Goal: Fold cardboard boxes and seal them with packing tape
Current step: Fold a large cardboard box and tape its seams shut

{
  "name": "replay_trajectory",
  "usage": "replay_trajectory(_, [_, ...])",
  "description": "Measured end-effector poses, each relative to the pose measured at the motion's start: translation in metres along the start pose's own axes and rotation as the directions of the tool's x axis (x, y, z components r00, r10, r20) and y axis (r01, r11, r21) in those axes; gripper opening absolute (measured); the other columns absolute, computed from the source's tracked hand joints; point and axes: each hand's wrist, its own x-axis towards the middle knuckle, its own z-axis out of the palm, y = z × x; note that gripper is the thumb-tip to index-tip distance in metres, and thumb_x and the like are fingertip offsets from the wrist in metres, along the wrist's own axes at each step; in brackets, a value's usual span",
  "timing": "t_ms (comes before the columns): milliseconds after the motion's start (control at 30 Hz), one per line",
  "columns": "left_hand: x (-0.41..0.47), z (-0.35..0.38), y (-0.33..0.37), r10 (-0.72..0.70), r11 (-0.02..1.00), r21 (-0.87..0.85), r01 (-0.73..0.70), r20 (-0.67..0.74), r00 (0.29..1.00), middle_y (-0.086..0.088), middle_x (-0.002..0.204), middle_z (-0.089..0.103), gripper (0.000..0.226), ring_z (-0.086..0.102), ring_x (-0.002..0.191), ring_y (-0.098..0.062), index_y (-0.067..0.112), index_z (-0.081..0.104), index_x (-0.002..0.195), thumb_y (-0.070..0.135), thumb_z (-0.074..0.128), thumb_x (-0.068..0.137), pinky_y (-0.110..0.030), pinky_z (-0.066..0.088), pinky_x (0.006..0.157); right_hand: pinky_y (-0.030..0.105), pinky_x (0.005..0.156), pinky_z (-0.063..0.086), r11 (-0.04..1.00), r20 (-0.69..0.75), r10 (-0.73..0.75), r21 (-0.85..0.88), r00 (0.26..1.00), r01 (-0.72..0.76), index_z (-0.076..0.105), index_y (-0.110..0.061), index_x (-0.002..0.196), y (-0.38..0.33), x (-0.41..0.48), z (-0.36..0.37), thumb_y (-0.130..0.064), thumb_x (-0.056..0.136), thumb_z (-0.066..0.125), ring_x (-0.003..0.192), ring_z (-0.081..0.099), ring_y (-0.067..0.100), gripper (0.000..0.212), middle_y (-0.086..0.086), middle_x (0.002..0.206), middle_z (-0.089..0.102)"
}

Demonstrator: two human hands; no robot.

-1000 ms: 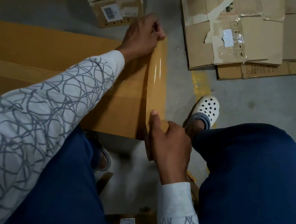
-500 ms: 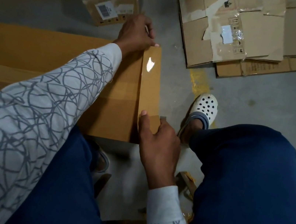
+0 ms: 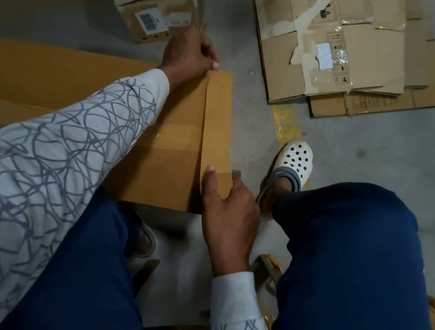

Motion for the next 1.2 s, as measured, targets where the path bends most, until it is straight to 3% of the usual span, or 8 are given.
replay_trajectory(167, [-0.013, -0.016, 0.014, 0.13, 0.99, -0.079, -0.118, 0.176, 0.976, -0.001, 0.118, 0.073, 0.022, 0.063, 0.109, -0.01, 0.015, 0.076, 0.116, 0.023, 0.064, 0.099, -0.029, 0.05, 0.097, 0.041, 0.076, 0.054, 1.0, 0.0, 0.009, 0.004, 1.0, -0.009, 0.067, -0.019, 0.09, -0.003, 0.001, -0.005, -0.067, 0.095, 0.045, 0.087, 0.066, 0.026, 0.052, 0.002, 0.092, 0.072])
replay_trajectory(267, [-0.018, -0.015, 0.015, 0.232, 0.961, 0.108, -0.256, 0.195, 0.953, -0.002, 0.13, 0.067, 0.024, 0.053, 0.126, -0.02, 0.023, 0.076, 0.117, 0.031, 0.068, 0.095, -0.038, 0.039, 0.109, 0.039, 0.077, 0.054, 1.0, 0.0, 0.018, 0.011, 1.0, -0.018, 0.068, -0.018, 0.091, -0.002, 0.003, -0.006, -0.066, 0.095, 0.046, 0.088, 0.066, 0.027, 0.053, 0.003, 0.093, 0.072])
replay_trajectory(367, [-0.015, -0.011, 0.011, 0.198, 0.942, 0.244, -0.232, 0.156, 0.968, -0.004, 0.134, 0.058, 0.028, 0.038, 0.136, -0.028, 0.022, 0.077, 0.111, 0.042, 0.067, 0.094, -0.048, 0.029, 0.112, 0.04, 0.076, 0.054, 1.0, -0.009, 0.017, 0.019, 1.0, -0.017, 0.067, -0.018, 0.09, -0.001, 0.002, -0.007, -0.066, 0.095, 0.047, 0.087, 0.066, 0.028, 0.053, 0.003, 0.092, 0.072])
replay_trajectory(533, [-0.017, -0.005, -0.004, 0.085, 0.994, 0.04, -0.103, 0.328, 0.941, -0.006, 0.082, 0.066, 0.043, 0.06, 0.099, -0.037, 0.017, 0.073, 0.083, 0.049, 0.05, 0.102, -0.059, 0.04, 0.106, 0.039, 0.077, 0.054, 0.999, 0.0, 0.038, -0.013, 0.999, -0.038, 0.068, -0.019, 0.093, 0.002, 0.004, -0.008, -0.068, 0.094, 0.045, 0.089, 0.065, 0.027, 0.054, 0.004, 0.095, 0.072])
replay_trajectory(700, [-0.019, 0.003, -0.005, 0.04, 0.999, -0.016, -0.037, 0.275, 0.961, 0.007, 0.065, 0.056, 0.047, 0.061, 0.1, -0.039, 0.028, 0.061, 0.064, 0.051, 0.046, 0.102, -0.056, 0.033, 0.111, 0.038, 0.076, 0.054, 0.997, 0.022, 0.04, -0.062, 0.999, -0.038, 0.07, -0.019, 0.092, -0.001, 0.003, -0.005, -0.074, 0.091, 0.041, 0.085, 0.065, 0.027, 0.063, 0.003, 0.091, 0.071])
replay_trajectory(833, [-0.02, 0.006, -0.008, 0.043, 0.999, -0.034, -0.036, 0.244, 0.969, 0.006, 0.068, 0.057, 0.047, 0.058, 0.086, -0.025, 0.021, 0.063, 0.07, 0.051, 0.046, 0.102, -0.052, 0.032, 0.111, 0.042, 0.075, 0.056, 0.991, -0.005, 0.009, -0.13, 1.0, -0.009, 0.068, -0.019, 0.091, 0.005, -0.009, -0.002, -0.08, 0.089, 0.033, 0.082, 0.066, 0.028, 0.07, 0.004, 0.089, 0.071])
replay_trajectory(933, [-0.023, 0.009, -0.006, 0.055, 0.998, 0.029, -0.062, 0.195, 0.979, -0.002, 0.093, 0.07, 0.047, 0.058, 0.108, -0.025, 0.018, 0.074, 0.09, 0.05, 0.043, 0.104, -0.041, 0.02, 0.107, 0.042, 0.078, 0.055, 0.975, 0.025, 0.037, -0.221, 0.999, -0.031, 0.068, -0.018, 0.095, 0.016, -0.02, 0.0, -0.08, 0.091, 0.03, 0.087, 0.066, 0.031, 0.073, 0.007, 0.094, 0.071])
replay_trajectory(1200, [-0.024, 0.004, -0.002, 0.072, 0.994, 0.066, -0.089, 0.219, 0.973, 0.01, 0.078, 0.056, 0.045, 0.057, 0.111, -0.028, 0.03, 0.058, 0.067, 0.05, 0.042, 0.104, -0.047, 0.017, 0.112, 0.037, 0.08, 0.052, 0.915, 0.158, 0.188, -0.387, 0.969, -0.114, 0.068, -0.02, 0.098, 0.048, -0.049, 0.002, -0.082, 0.092, 0.014, 0.089, 0.065, 0.026, 0.082, 0.005, 0.099, 0.069])
